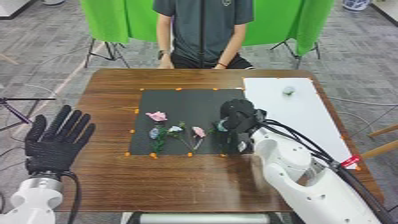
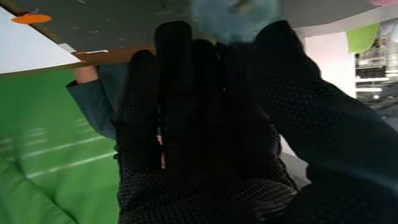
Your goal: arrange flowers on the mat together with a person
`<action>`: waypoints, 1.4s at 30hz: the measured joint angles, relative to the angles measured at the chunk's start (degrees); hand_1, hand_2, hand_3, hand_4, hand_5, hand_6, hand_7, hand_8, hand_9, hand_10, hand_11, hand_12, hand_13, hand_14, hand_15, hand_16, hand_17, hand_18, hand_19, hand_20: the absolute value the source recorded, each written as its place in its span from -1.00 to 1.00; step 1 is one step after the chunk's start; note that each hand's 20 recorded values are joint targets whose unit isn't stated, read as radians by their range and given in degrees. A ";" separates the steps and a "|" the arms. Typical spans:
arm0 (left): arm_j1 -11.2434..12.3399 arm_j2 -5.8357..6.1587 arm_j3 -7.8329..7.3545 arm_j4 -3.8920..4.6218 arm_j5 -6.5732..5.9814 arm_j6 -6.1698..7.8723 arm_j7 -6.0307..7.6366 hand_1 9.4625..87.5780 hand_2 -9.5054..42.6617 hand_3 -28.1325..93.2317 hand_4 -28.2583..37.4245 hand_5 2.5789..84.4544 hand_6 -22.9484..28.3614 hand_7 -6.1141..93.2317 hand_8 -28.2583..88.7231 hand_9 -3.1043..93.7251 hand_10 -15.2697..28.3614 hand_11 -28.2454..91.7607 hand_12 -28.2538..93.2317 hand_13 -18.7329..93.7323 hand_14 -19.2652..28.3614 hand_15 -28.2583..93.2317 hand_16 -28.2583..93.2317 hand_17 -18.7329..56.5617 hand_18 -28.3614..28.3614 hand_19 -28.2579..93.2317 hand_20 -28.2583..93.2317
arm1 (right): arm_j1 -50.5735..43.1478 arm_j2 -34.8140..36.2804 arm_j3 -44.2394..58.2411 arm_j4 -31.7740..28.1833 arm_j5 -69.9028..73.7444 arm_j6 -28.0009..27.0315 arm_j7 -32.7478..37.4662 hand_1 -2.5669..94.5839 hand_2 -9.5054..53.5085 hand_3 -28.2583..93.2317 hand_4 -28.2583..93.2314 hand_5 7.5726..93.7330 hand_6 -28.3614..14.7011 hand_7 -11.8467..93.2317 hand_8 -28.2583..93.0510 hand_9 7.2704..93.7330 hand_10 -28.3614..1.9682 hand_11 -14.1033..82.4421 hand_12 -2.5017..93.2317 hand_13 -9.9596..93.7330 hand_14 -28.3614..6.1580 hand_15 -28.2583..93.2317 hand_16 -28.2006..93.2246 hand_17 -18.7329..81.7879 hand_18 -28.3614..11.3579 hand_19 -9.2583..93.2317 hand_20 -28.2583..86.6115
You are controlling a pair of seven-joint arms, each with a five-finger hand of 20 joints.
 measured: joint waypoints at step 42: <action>-1.82 1.31 -0.40 0.93 -1.26 -4.78 1.92 -0.58 -0.12 0.58 -1.00 0.01 0.20 -0.73 -0.69 -0.14 0.34 -0.29 -0.46 -0.15 0.29 -0.21 -0.64 -0.60 0.45 -0.06 -0.33 | -27.04 -7.03 33.43 -14.43 75.96 9.43 -17.44 -0.68 -0.21 0.76 -1.00 -0.23 0.13 -0.58 -0.72 -0.25 0.25 -0.59 -0.79 -0.26 0.28 -0.38 -0.44 -0.36 -0.23 -0.16 -0.35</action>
